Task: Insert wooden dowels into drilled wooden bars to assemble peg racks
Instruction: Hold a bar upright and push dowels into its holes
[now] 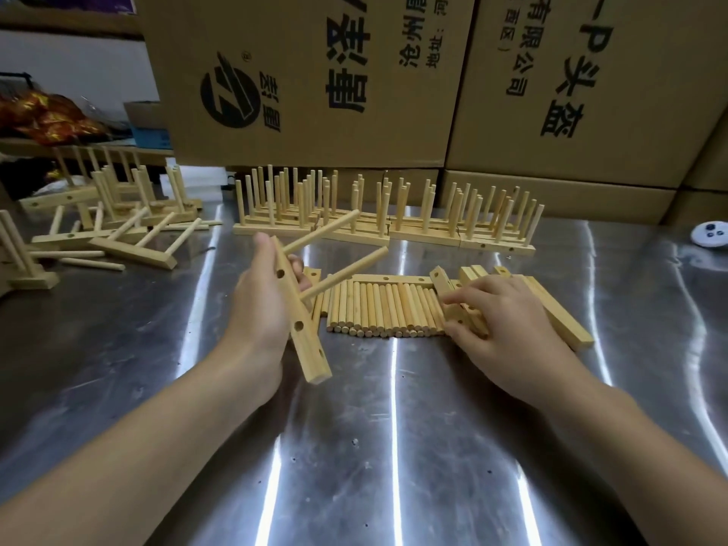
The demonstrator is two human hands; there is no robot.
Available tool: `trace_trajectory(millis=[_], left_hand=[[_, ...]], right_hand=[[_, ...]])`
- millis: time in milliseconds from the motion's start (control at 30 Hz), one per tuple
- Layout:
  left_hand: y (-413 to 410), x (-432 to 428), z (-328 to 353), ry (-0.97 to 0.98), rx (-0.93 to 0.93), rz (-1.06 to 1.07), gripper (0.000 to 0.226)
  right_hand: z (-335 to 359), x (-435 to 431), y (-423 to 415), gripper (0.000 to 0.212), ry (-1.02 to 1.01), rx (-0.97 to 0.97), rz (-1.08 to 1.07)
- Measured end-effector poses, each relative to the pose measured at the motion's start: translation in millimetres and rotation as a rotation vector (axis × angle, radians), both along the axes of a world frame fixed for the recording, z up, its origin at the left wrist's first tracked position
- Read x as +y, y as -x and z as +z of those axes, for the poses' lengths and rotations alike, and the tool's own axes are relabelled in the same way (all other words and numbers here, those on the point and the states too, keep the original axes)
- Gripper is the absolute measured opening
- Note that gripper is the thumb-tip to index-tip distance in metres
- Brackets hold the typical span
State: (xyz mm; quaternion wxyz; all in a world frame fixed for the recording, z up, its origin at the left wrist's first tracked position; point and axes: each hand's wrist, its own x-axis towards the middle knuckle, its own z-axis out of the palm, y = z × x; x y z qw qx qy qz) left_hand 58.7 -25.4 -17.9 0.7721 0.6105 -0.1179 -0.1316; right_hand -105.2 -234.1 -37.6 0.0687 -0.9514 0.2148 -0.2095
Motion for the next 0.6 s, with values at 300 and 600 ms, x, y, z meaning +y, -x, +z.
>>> trace_trajectory(millis=[300,600], left_hand=[[2.5,0.6,0.7,0.002,-0.003,-0.039,0.055],[0.5,-0.2,-3.2,-0.001,-0.009,-0.034,0.055]], right_hand=[[-4.7,10.2,-4.3,0.024,0.098,-0.025,0.084],[-5.9,7.8,-4.6,0.04,0.141,-0.037,0.032]])
